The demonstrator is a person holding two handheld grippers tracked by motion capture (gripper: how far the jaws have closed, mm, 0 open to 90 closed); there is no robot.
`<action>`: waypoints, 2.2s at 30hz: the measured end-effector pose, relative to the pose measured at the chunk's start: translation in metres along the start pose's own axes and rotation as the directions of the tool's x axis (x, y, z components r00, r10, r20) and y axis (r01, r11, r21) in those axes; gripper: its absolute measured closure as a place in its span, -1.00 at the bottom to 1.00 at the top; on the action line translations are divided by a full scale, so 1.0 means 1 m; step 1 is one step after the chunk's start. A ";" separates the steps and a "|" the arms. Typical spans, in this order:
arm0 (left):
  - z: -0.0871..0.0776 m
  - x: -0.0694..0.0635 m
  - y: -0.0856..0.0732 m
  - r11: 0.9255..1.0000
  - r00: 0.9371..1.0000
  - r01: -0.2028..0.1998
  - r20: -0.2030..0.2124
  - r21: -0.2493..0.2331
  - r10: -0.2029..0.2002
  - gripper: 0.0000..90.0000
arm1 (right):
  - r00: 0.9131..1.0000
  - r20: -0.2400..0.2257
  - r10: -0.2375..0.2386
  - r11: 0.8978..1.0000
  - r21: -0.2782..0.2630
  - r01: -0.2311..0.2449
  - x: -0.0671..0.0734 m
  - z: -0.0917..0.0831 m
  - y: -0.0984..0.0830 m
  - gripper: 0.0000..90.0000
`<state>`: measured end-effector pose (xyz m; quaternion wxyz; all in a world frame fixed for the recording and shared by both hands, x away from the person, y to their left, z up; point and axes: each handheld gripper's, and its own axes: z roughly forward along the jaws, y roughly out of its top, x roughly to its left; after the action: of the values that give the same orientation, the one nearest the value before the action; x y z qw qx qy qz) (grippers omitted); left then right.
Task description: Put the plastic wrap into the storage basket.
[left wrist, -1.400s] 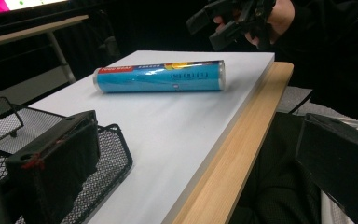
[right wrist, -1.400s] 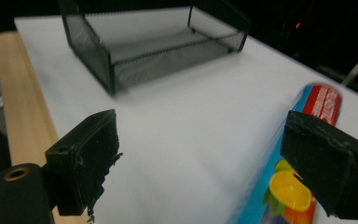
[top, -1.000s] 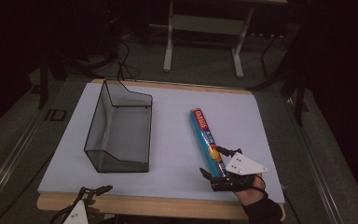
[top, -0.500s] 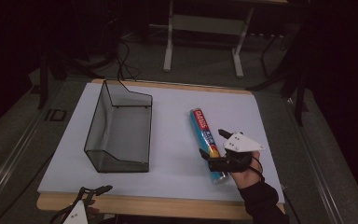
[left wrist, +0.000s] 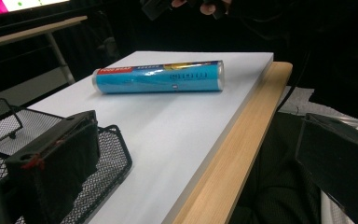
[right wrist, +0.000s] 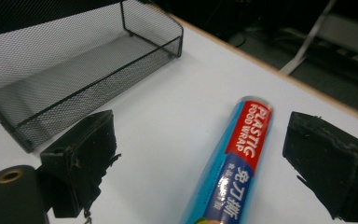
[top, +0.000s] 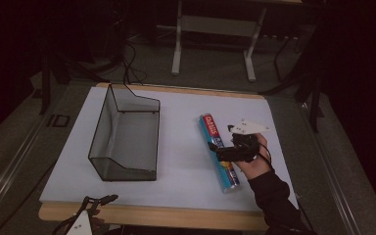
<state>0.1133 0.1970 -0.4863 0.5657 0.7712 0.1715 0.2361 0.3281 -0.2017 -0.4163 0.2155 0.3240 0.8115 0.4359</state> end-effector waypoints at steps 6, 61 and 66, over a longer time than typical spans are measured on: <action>0.000 0.000 0.000 1.000 1.000 0.001 -0.001 -0.003 -0.001 -0.99 | 0.999 0.022 0.048 0.998 0.044 -0.049 -0.008 0.013 0.003 -0.80; 0.001 0.000 -0.001 1.000 1.000 0.000 -0.003 0.005 0.000 -0.99 | 0.934 0.218 0.283 0.707 0.611 -0.356 -0.031 0.128 -0.042 -0.43; 0.001 0.000 -0.001 1.000 1.000 -0.002 -0.003 0.009 0.002 -0.99 | 0.935 0.248 0.253 0.710 0.610 -0.353 -0.024 0.132 -0.040 -0.37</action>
<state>0.1138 0.1966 -0.4874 0.5618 0.7737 0.1725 0.2369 0.4142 -0.1605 -0.5183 0.0749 0.5379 0.8288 0.1346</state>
